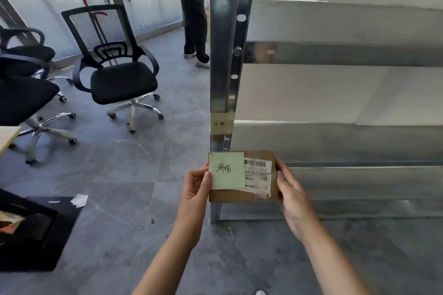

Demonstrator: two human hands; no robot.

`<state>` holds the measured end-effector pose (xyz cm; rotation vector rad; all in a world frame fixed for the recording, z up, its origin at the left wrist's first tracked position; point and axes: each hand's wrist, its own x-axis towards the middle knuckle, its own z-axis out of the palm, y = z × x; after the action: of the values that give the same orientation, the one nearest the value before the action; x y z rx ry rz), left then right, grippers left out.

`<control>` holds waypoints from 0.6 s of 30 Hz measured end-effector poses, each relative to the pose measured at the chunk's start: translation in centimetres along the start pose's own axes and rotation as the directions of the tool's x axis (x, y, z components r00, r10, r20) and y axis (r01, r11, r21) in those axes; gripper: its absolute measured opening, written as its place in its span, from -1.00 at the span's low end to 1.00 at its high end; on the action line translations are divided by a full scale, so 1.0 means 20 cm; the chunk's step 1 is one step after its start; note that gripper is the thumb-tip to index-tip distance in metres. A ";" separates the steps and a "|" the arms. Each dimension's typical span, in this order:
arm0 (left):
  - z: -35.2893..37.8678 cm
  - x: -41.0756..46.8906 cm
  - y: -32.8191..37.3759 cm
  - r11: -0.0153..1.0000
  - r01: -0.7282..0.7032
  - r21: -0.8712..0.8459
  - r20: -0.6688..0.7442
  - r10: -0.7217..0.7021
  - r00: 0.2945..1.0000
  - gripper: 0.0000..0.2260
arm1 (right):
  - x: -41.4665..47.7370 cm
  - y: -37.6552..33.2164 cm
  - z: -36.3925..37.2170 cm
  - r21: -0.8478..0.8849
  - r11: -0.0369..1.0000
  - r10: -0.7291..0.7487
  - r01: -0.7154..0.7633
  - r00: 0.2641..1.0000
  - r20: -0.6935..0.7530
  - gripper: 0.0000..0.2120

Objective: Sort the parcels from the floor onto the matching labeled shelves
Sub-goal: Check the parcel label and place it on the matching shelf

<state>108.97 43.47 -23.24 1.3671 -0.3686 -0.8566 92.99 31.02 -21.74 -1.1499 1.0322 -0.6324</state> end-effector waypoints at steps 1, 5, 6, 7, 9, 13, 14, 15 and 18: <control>-0.01 0.00 -0.02 1.000 0.011 -0.006 0.002 -0.011 1.000 -0.75 | 0.00 0.00 0.01 -0.005 1.000 0.002 -0.002 1.000 -0.008 -0.63; 0.00 0.03 -0.04 1.000 0.031 0.000 -0.002 -0.031 1.000 -0.71 | 0.01 -0.01 0.00 -0.019 1.000 0.007 -0.008 1.000 -0.023 -0.63; 0.01 0.03 -0.05 0.999 0.032 0.004 -0.003 -0.032 0.999 -0.70 | 0.01 -0.01 -0.01 -0.026 1.000 0.007 -0.008 1.000 -0.029 -0.63; 0.02 0.03 -0.04 0.999 0.031 0.007 0.001 -0.031 1.000 -0.69 | 0.01 -0.02 -0.02 -0.030 1.000 0.003 -0.004 0.999 -0.034 -0.63; 0.06 0.04 -0.05 1.000 0.025 0.008 0.009 -0.026 1.000 -0.68 | 0.02 -0.03 -0.05 -0.027 1.000 -0.011 0.010 0.999 -0.051 -0.64; 0.16 0.08 -0.05 0.999 0.037 0.012 0.055 -0.038 0.998 -0.69 | 0.05 -0.07 -0.16 -0.019 0.999 -0.031 0.030 0.996 -0.078 -0.66; 0.19 0.08 -0.04 0.999 0.037 0.016 0.066 -0.038 0.997 -0.69 | 0.06 -0.08 -0.19 -0.027 0.999 -0.032 0.030 0.996 -0.083 -0.66; 0.22 0.09 -0.04 0.999 0.032 0.020 0.076 -0.033 0.997 -0.71 | 0.07 -0.10 -0.22 -0.033 0.999 -0.034 0.031 0.996 -0.084 -0.66; 0.31 0.12 -0.02 1.000 0.011 0.022 0.097 -0.013 0.995 -0.79 | 0.11 -0.13 -0.31 -0.022 0.999 -0.046 0.044 0.996 -0.082 -0.66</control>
<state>106.20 37.42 -22.95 1.3517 -0.4462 -0.9340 88.63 25.63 -20.37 -1.1757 1.0878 -0.7113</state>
